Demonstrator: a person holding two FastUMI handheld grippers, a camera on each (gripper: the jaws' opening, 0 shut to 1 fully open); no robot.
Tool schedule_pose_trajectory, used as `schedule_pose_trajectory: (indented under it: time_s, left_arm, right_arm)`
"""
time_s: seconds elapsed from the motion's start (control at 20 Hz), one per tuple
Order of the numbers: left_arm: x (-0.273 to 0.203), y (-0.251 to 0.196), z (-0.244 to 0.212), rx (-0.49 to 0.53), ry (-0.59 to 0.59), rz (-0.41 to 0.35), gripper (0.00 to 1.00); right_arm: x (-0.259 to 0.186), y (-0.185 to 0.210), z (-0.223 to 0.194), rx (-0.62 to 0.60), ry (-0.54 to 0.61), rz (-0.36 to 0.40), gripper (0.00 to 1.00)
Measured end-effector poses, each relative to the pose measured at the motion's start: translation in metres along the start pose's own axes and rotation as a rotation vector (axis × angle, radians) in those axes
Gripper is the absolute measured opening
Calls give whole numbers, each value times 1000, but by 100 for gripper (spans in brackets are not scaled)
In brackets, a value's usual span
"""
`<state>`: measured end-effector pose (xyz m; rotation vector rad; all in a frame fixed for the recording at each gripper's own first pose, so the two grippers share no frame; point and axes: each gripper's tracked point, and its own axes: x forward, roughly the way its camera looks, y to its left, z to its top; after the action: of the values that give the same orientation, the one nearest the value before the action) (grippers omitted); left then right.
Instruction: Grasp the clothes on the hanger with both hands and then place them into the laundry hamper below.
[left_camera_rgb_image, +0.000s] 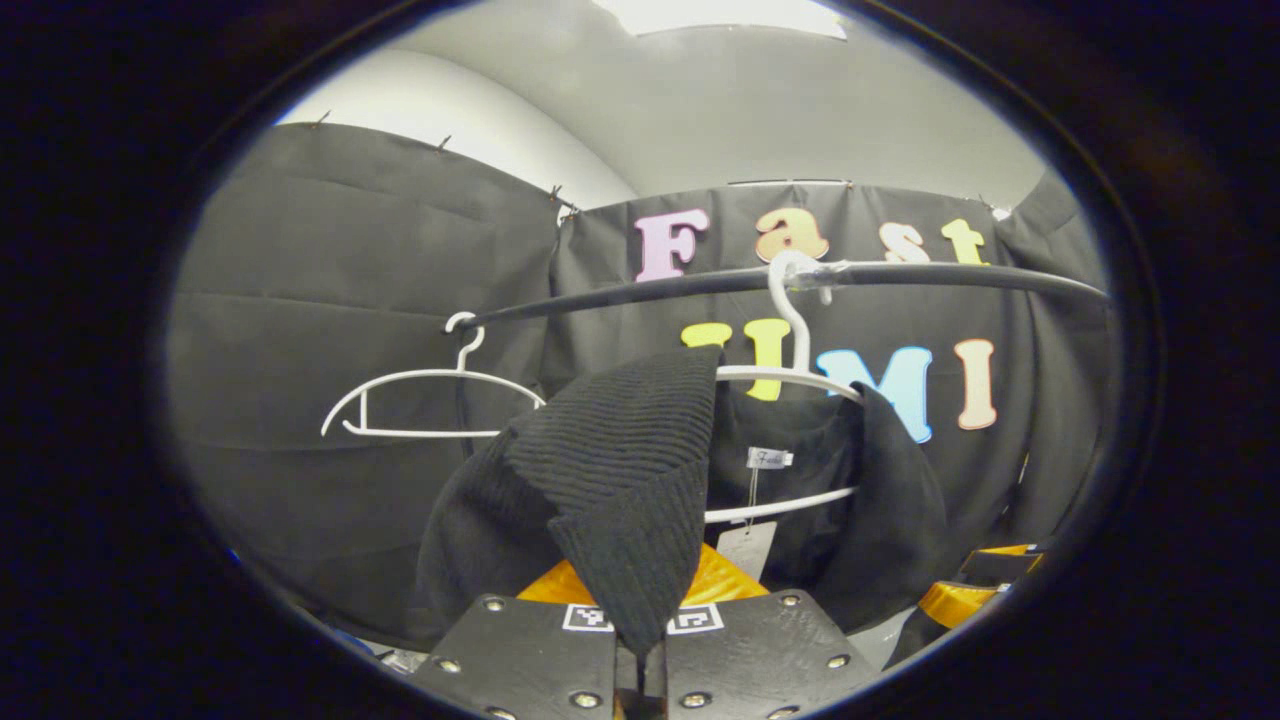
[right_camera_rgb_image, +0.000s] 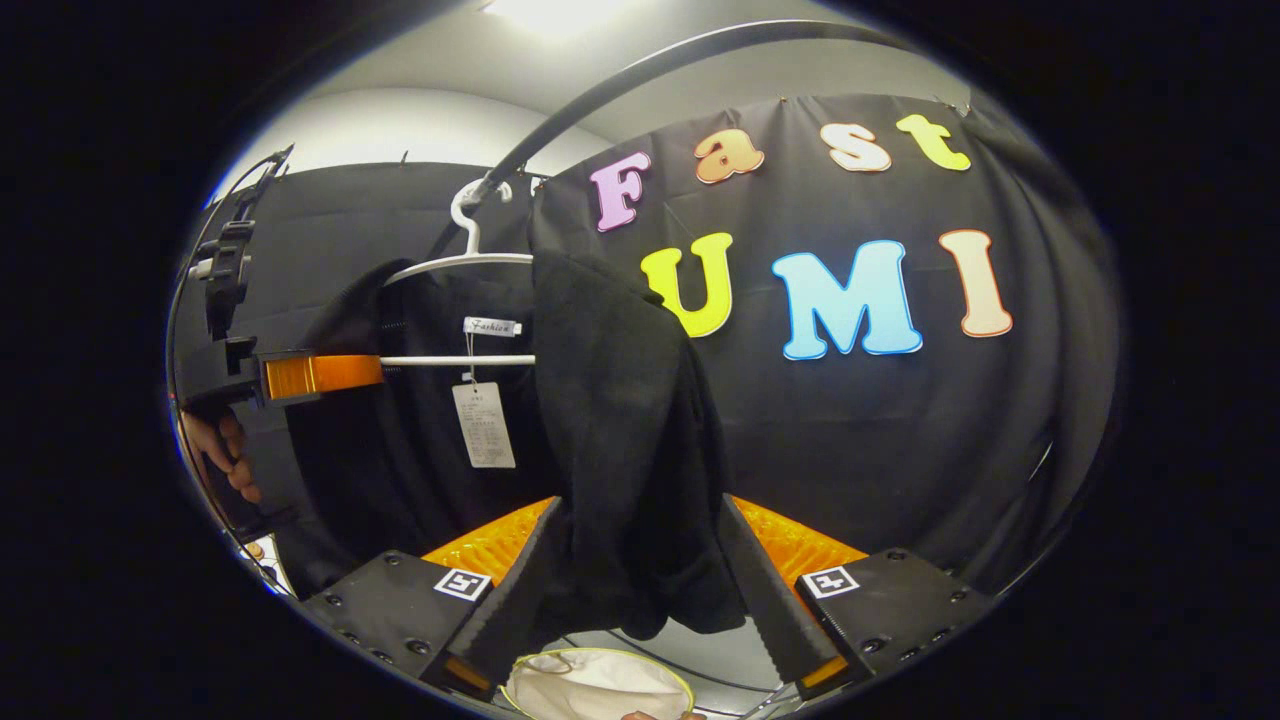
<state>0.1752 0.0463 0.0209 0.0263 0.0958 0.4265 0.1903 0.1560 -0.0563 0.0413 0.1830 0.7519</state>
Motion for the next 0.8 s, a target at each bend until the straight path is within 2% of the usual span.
schedule_pose_trajectory:
  time_s: [0.1,0.15,0.2,0.25,0.3,0.4,0.45,0.6,0.75,0.8]
  left_arm:
    - [-7,-6,4,-33,-7,-35,3]
    - [-8,-7,5,-50,1,-53,3]
    - [-11,-9,5,-61,3,-65,3]
    - [-11,-8,6,-64,1,-74,3]
    - [-12,-5,6,-67,0,-76,3]
    - [-12,-4,5,-76,7,-87,3]
    - [-10,-7,4,-81,12,-95,3]
    - [-5,-8,1,-93,20,-104,3]
    - [-8,-9,1,-87,14,-122,3]
    - [-9,-11,0,-83,11,-129,3]
  right_arm:
    - [4,6,14,-15,-18,-11,92]
    - [2,10,18,-24,-27,-24,97]
    - [-3,12,23,-33,-32,-41,92]
    - [-5,14,28,-31,-39,-48,92]
    - [-6,18,34,-18,-47,-47,97]
    - [9,25,43,9,-59,-42,97]
    - [14,23,45,13,-55,-51,92]
    - [27,23,48,11,-44,-75,92]
    - [42,29,35,-2,13,-83,92]
    - [46,29,32,0,26,-83,97]
